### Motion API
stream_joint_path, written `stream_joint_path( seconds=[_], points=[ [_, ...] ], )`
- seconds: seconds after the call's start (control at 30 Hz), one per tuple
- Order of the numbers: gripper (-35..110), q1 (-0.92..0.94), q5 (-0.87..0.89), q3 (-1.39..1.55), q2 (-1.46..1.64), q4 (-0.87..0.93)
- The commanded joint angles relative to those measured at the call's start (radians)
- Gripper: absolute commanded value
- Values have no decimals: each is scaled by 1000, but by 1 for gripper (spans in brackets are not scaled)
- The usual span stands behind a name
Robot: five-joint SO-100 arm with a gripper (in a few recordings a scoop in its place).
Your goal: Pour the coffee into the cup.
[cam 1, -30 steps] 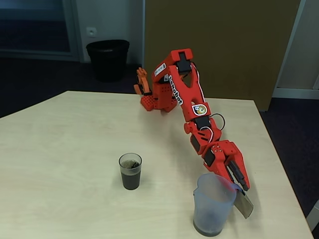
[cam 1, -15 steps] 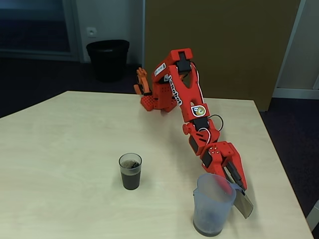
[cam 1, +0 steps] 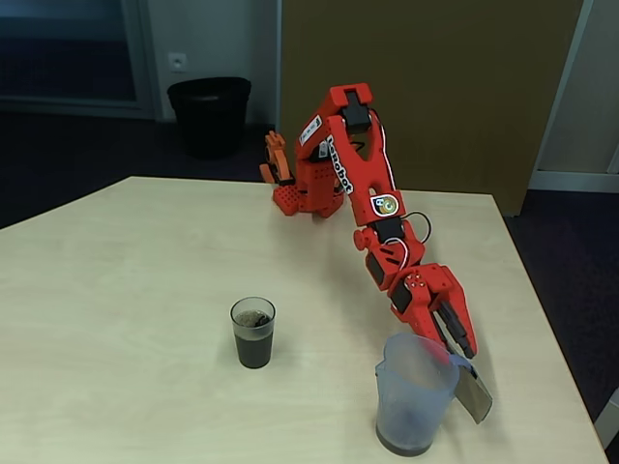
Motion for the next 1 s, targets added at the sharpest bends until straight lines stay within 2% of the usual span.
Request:
stream_joint_path(
  seconds=[0.0,0.43,0.63,0.87,0.97],
  points=[
    [11,-15,15,28,94,-26],
    [10,-17,31,207,264,20],
    [4,-12,-25,364,439,126],
    [0,2,-275,600,733,307],
    [0,3,-472,695,876,420]
  ],
)
